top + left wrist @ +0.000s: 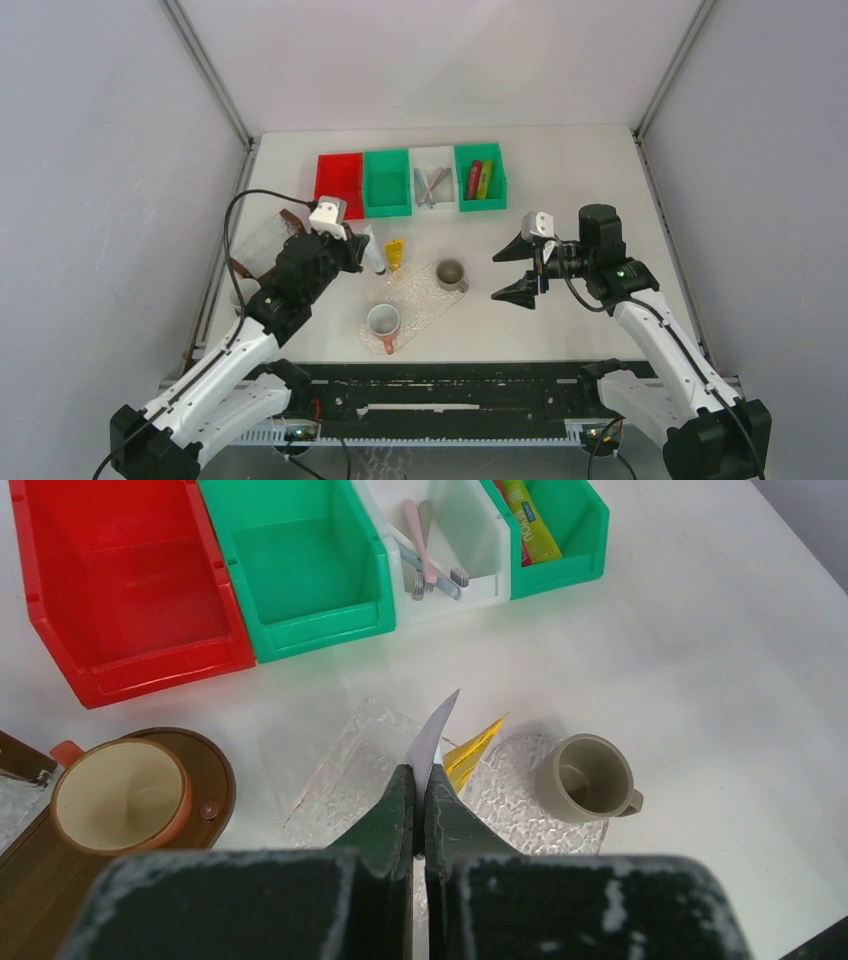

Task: Prepare toiletry sets of a toothbrush and toothpaste on the tray
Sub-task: Place the toothpaste in the toothpaste holder, then pick up the toothpaste from the storage box, then place the toothpaste in the toothpaste holder.

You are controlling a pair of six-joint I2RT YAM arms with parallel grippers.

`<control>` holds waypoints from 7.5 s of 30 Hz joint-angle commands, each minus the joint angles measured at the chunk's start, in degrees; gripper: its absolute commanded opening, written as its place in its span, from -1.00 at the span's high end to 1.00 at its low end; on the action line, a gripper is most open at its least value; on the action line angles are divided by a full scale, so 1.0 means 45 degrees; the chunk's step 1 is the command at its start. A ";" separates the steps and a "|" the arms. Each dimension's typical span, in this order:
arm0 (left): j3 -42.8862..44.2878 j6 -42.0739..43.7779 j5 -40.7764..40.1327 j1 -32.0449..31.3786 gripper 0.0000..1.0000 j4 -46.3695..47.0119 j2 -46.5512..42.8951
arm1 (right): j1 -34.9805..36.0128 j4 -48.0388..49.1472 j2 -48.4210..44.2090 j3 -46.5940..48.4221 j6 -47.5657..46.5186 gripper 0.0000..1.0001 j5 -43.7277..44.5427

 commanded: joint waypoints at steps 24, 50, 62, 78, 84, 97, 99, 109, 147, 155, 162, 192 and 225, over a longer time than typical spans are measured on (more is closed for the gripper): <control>-0.1728 0.1514 0.0712 0.0090 0.92 0.4056 0.1226 | -0.0067 -0.0013 0.0060 0.0253 -0.0371 -0.75 -0.0079; -0.0688 0.0158 0.1238 0.0089 0.10 0.1517 -0.0206 | -0.0268 0.0135 -0.0090 0.0243 -0.0145 -0.75 -0.0184; -0.0537 -0.1654 0.2035 0.0106 -0.98 0.0282 -0.2632 | -0.2026 0.0576 -0.0219 0.0253 0.0845 -0.76 -0.1063; 0.2191 -0.2964 0.2934 0.0089 -1.00 -0.1859 -0.1670 | -0.4904 -0.0518 0.0597 0.0859 0.1167 -0.73 -0.1447; 0.3470 -0.1393 0.1854 0.0109 -1.00 -0.3236 -0.1651 | -0.4315 -0.0902 0.1480 0.1821 0.1274 -0.68 0.0531; 0.3743 0.1619 0.1517 0.2596 -1.00 -0.2373 -0.0869 | 0.0490 -0.2785 0.7665 0.9536 0.3162 -0.62 0.8190; 0.3424 0.1880 0.1556 0.2949 -1.00 -0.1819 -0.0672 | 0.1046 -0.2192 0.8674 1.0542 0.4682 -0.63 1.0040; 0.2668 0.2711 0.1807 0.4079 -1.00 -0.1631 -0.0620 | 0.2102 -0.1285 1.3026 1.3568 0.9547 -0.47 1.5331; 0.2592 0.2930 0.1924 0.4188 -1.00 -0.1842 -0.0573 | 0.1281 -0.2715 1.8613 1.6737 0.9636 0.39 1.5654; 0.2456 0.3020 0.3364 0.4193 -1.00 -0.1548 -0.0601 | 0.1471 -0.2249 1.6272 1.6224 0.8868 1.00 1.5548; 0.1956 0.2075 0.5564 0.4201 -1.00 -0.0165 -0.0926 | 0.1300 -0.1383 1.3182 1.4186 0.8748 1.00 1.4651; 0.0275 -0.3710 0.4151 -0.4999 -0.98 1.4616 0.4268 | -0.1299 0.4439 0.0334 0.2126 0.6967 1.00 -0.3998; 0.1748 -0.2504 0.8380 -0.3689 0.99 0.9304 0.4873 | -0.0787 0.1132 0.0523 0.1649 0.2226 -0.43 -0.3061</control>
